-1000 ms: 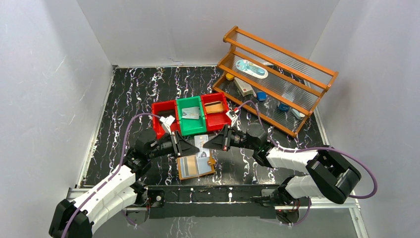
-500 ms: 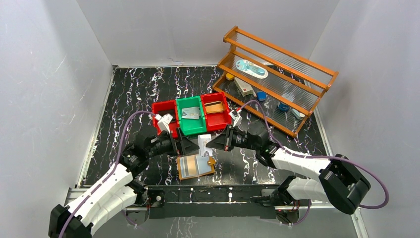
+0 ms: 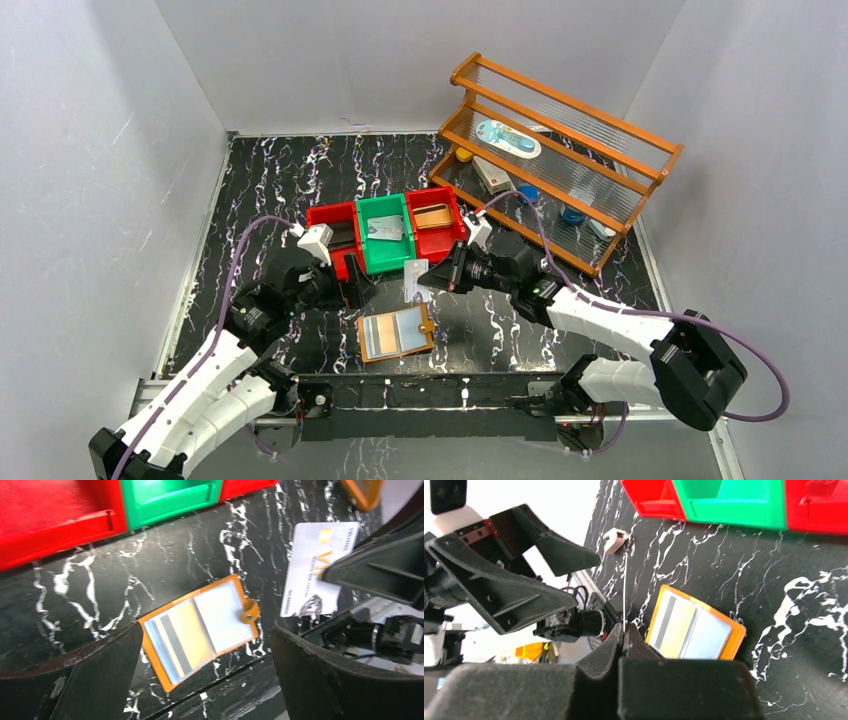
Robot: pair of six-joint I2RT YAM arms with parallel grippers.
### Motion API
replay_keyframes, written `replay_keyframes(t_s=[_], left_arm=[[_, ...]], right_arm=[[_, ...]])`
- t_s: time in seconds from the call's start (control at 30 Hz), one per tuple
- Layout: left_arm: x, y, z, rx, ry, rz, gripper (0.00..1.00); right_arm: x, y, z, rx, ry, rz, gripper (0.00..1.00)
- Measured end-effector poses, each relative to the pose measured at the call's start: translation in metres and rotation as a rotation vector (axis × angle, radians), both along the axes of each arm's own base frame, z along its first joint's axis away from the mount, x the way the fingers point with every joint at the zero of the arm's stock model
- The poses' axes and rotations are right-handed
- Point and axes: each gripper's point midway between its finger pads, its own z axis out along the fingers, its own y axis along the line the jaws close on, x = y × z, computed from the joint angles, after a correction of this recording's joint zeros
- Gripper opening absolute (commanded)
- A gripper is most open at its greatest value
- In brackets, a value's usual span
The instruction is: Take the credit cards out of the card holder
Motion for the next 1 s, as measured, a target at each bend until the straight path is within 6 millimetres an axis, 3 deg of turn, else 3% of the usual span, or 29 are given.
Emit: replay_keyframes(t_s=[0.3,0.53,1.0], left_arm=[[0.011,0.042,-0.008,0.189,-0.009,0.167,0.98],[0.012,0.063,-0.013,0.257,-0.010,0.253,0.98],[0.013,0.068,-0.016,0.279,-0.001,0.281,0.98]], right_arm=[[0.050,0.000,0.006,-0.148,-0.100,-0.159,0.00],[0.089,0.010,-0.001,-0.283,-0.175,-0.205,0.00],[0.128,0.034,0.020,-0.375,-0.366,-0.159,0.00]])
